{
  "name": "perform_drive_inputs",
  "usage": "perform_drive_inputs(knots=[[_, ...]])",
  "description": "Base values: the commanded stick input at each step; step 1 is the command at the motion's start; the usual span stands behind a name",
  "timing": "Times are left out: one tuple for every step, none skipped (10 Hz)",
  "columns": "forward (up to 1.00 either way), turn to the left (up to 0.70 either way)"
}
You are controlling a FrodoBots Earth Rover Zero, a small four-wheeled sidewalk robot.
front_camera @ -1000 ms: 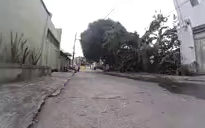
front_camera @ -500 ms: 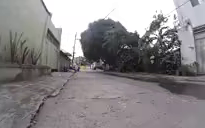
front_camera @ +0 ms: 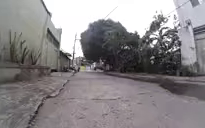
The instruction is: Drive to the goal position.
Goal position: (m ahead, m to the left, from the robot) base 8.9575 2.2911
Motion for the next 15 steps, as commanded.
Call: perform_drive_inputs(knots=[[0.11, 0.00], [0.11, 0.00], [0.11, 0.00], [0.11, 0.00], [0.11, 0.00], [0.11, 0.00], [0.11, 0.00], [0.11, 0.00], [0.11, 0.00], [0.11, 0.00], [0.11, 0.00], [0.11, 0.00], [0.11, 0.00], [0.11, 0.00], [0.11, 0.00]])
